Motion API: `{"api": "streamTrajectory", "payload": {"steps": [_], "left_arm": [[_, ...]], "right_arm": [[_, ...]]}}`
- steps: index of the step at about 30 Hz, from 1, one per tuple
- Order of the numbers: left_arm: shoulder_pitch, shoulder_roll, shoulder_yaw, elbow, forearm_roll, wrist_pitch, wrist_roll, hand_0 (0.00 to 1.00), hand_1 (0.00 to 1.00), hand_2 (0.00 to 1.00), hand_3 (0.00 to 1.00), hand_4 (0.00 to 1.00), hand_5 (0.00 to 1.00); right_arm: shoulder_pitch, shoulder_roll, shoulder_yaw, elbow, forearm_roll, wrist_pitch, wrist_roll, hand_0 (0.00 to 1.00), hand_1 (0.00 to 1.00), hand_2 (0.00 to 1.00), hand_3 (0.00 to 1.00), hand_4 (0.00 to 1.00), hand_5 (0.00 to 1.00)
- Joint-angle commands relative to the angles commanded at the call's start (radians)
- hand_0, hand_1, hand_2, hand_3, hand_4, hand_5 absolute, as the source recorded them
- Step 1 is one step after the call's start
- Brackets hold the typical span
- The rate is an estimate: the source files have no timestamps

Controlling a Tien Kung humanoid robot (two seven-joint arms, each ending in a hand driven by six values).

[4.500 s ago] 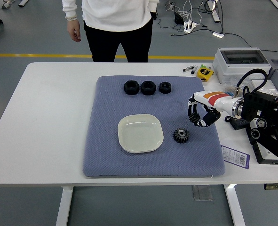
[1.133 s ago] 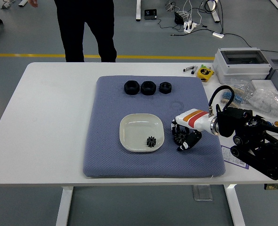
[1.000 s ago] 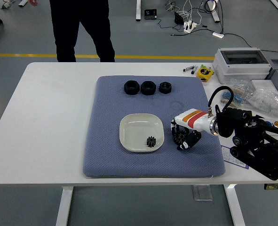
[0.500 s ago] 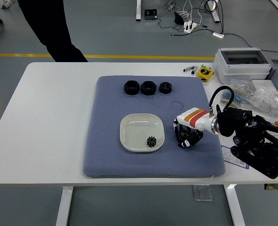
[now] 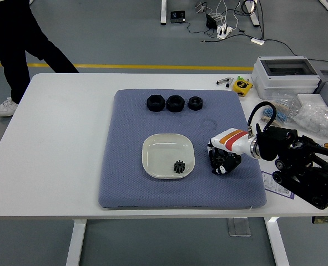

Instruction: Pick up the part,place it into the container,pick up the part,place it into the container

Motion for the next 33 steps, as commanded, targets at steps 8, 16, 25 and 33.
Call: {"api": "streamTrajectory", "payload": {"steps": [8, 16, 25, 33], "left_arm": [[-0.002, 0.0, 0.004, 0.0, -0.005, -0.001, 0.0, 0.741, 0.68, 0.678, 0.569, 0.653, 0.6], [-0.001, 0.0, 0.001, 0.0, -0.001, -0.001, 0.001, 0.741, 0.681, 0.677, 0.57, 0.651, 0.598], [-0.002, -0.001, -0.001, 0.0, -0.001, -0.001, 0.001, 0.741, 0.681, 0.677, 0.57, 0.648, 0.594], [-0.002, -0.002, -0.002, 0.0, 0.001, 0.0, 0.001, 0.739, 0.683, 0.675, 0.569, 0.645, 0.593]], "right_arm": [[0.002, 0.002, -0.012, -0.006, 0.04, -0.029, 0.028, 0.168, 0.189, 0.305, 0.312, 0.3, 0.002], [0.005, 0.003, -0.013, -0.008, 0.102, -0.023, 0.017, 0.08, 0.131, 0.255, 0.289, 0.184, 0.002], [0.003, 0.004, -0.019, -0.017, 0.173, -0.004, -0.012, 0.002, 0.035, 0.164, 0.269, 0.189, 0.002], [0.005, 0.0, -0.014, -0.016, 0.203, -0.012, -0.009, 0.002, 0.002, 0.062, 0.22, 0.295, 0.002]]}}
